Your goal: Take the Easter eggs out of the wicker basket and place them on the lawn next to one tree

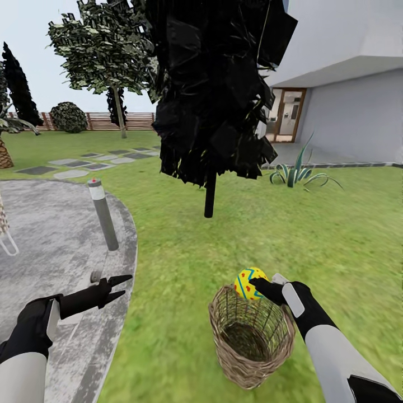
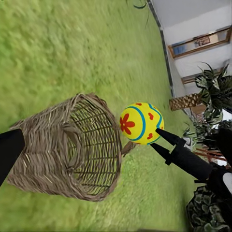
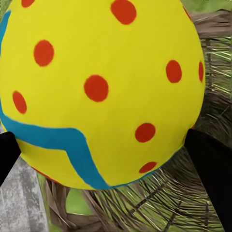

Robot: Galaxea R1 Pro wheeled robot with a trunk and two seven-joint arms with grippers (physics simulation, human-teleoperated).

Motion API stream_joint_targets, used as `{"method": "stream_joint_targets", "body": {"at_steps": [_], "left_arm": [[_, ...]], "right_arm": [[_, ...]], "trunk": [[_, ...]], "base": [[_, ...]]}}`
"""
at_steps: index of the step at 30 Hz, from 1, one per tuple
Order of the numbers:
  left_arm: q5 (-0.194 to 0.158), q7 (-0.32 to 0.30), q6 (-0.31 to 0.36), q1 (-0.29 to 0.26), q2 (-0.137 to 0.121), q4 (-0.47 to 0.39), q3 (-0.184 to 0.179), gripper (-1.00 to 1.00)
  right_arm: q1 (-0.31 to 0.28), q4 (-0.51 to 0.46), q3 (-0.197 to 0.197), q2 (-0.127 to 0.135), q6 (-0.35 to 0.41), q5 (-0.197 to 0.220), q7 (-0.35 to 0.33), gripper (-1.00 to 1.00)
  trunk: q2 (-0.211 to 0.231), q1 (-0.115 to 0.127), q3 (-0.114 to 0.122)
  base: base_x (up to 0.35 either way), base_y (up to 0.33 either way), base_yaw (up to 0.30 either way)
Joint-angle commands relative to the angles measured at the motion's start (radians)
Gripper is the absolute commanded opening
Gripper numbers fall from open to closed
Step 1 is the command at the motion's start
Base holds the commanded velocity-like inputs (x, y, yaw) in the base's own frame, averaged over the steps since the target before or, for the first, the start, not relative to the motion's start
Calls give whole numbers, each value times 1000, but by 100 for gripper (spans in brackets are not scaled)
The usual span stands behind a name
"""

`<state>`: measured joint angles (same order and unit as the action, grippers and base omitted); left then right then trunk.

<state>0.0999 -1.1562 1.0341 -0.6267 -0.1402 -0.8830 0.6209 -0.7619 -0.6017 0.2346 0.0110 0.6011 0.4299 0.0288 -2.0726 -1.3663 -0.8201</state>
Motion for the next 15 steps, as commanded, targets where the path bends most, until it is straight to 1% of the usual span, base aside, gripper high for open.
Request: {"method": "stream_joint_targets", "body": {"at_steps": [1, 5, 10, 15], "left_arm": [[11, -10, 7, -1, 1, -1, 3, 100], [11, -10, 7, -1, 1, -1, 4, 100], [11, -10, 7, -1, 1, -1, 5, 100], [12, -10, 8, -1, -1, -1, 7, 100]], "right_arm": [[0, -1, 2, 0, 5, 6, 2, -100], [0, -1, 3, 0, 3, 6, 2, -100], [-1, -1, 3, 0, 3, 6, 1, -100], [0, -1, 4, 0, 2, 6, 0, -100]], "trunk": [[7, 4, 2], [35, 19, 15], [70, 39, 30], [105, 58, 46]], "base": [[0, 0, -13], [-98, 0, -2], [-209, 0, 0], [-30, 0, -26]]}}
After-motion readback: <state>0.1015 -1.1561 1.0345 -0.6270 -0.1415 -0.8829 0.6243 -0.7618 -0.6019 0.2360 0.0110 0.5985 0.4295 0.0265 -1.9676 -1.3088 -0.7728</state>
